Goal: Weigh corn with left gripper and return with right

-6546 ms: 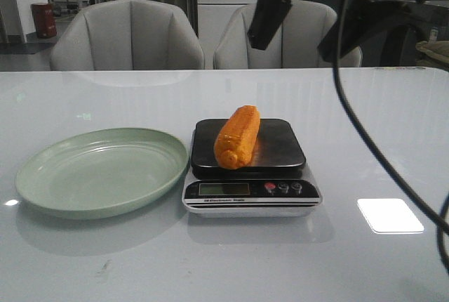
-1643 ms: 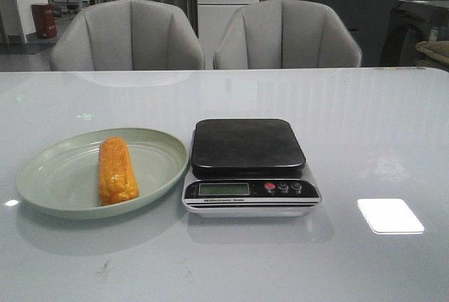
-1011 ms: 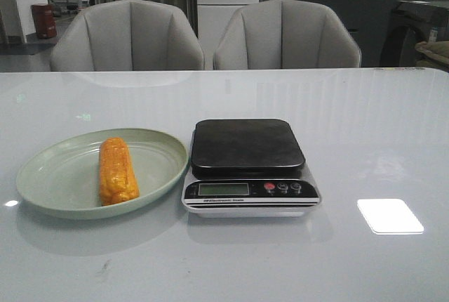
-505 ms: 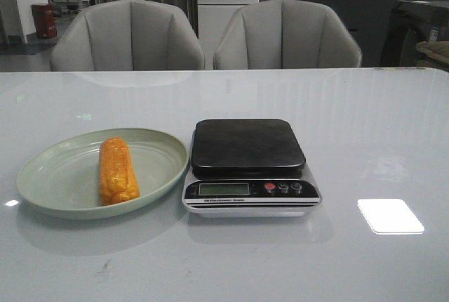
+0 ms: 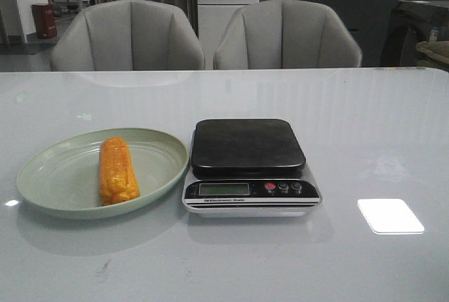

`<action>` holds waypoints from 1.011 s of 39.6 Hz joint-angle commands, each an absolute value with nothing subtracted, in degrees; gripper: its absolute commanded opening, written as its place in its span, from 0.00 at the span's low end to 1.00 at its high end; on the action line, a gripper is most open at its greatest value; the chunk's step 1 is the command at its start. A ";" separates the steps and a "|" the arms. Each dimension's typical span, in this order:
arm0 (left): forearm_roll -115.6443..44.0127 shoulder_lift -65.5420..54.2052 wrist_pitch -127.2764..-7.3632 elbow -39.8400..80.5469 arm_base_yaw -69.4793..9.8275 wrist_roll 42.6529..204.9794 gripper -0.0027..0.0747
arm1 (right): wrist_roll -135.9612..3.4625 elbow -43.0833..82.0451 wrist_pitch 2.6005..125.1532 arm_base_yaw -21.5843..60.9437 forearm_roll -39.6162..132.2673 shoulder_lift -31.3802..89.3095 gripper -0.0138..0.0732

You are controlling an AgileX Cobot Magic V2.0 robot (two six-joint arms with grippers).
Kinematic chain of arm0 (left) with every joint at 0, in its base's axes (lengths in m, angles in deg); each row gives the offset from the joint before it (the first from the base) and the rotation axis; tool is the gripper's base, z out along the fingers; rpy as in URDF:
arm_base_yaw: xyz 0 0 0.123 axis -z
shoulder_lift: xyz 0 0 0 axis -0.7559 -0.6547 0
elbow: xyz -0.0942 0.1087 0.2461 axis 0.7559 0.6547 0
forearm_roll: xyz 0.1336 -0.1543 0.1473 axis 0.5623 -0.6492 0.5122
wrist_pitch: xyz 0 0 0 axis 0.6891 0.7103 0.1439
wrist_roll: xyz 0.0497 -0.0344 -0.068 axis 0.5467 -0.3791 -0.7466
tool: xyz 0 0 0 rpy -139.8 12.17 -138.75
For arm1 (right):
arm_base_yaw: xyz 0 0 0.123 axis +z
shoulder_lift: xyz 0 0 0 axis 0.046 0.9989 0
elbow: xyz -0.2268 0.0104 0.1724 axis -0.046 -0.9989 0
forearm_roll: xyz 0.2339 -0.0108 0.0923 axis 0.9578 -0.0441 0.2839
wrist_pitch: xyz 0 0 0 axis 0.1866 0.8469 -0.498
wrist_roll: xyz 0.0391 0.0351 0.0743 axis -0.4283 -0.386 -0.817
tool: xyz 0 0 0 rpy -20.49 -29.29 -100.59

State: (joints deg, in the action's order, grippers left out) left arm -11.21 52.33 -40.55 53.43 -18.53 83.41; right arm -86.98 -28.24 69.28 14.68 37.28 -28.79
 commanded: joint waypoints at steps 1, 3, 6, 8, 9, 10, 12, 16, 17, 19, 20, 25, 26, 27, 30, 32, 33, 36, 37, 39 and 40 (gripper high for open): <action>-11.25 53.33 -45.06 52.03 -18.51 83.33 0.18 | -86.54 -26.82 65.05 14.71 37.37 -28.19 0.36; -11.25 53.33 -45.06 52.03 -18.51 83.33 0.18 | -86.54 -26.82 65.05 14.71 37.37 -28.19 0.36; -11.25 53.33 -45.06 52.03 -18.51 83.33 0.18 | -86.54 -26.82 65.05 14.71 37.37 -28.19 0.36; -11.25 53.33 -45.06 52.03 -18.51 83.33 0.18 | -86.54 -26.82 65.05 14.71 37.37 -28.19 0.36; -11.25 53.33 -45.06 52.03 -18.51 83.33 0.18 | -86.54 -26.82 65.05 14.71 37.37 -28.19 0.36; -11.25 53.33 -45.06 52.03 -18.51 83.33 0.18 | -86.54 -26.82 65.05 14.71 37.37 -28.19 0.36; -11.25 53.33 -45.06 52.03 -18.51 83.33 0.18 | -86.54 -26.82 65.05 14.71 37.37 -28.19 0.36; -11.11 53.33 -45.94 52.39 -18.53 83.33 0.18 | -86.54 -26.82 65.05 14.71 37.37 -28.19 0.36; -11.11 53.33 -46.35 52.53 -18.83 83.33 0.18 | -86.54 -26.82 65.05 14.71 37.37 -28.19 0.36; -11.23 53.33 -48.06 52.94 -19.82 83.33 0.18 | -86.54 -26.82 65.05 14.71 37.37 -28.19 0.36; -11.23 53.33 -49.30 53.39 -20.72 83.33 0.18 | -86.54 -26.82 65.05 14.71 37.37 -28.19 0.36; -11.23 53.33 -56.12 56.30 -26.56 83.33 0.18 | -86.54 -26.82 65.05 14.71 37.37 -28.19 0.36; -11.23 53.33 -58.11 57.50 -28.07 83.33 0.18 | -86.54 -26.82 65.05 14.71 37.37 -28.19 0.36; -11.23 53.33 -59.21 58.27 -29.58 83.33 0.18 | -86.54 -26.82 65.05 14.71 37.37 -28.19 0.36; -11.23 53.33 -62.95 61.24 -33.38 83.33 0.18 | -86.54 -26.82 65.05 14.71 37.37 -28.19 0.36; -11.23 53.33 -65.15 63.28 -36.23 83.33 0.18 | -86.54 -26.82 65.05 14.71 37.37 -28.19 0.36; -11.23 53.33 -66.39 64.45 -37.25 83.33 0.18 | -86.54 -26.82 65.05 14.71 37.37 -28.19 0.36; -11.23 53.33 -69.61 67.43 -40.58 83.33 0.18 | -86.54 -26.82 65.05 14.71 37.37 -28.19 0.36; -11.23 53.33 -70.98 68.63 -41.40 83.33 0.18 | -86.54 -26.82 65.05 14.71 37.37 -28.19 0.36; -11.23 53.33 -73.75 70.98 -43.45 83.33 0.18 | -86.54 -26.82 65.05 14.71 37.37 -28.19 0.36; -11.23 53.33 -74.71 71.85 -44.41 83.33 0.18 | -86.54 -26.82 65.05 14.71 37.37 -28.19 0.36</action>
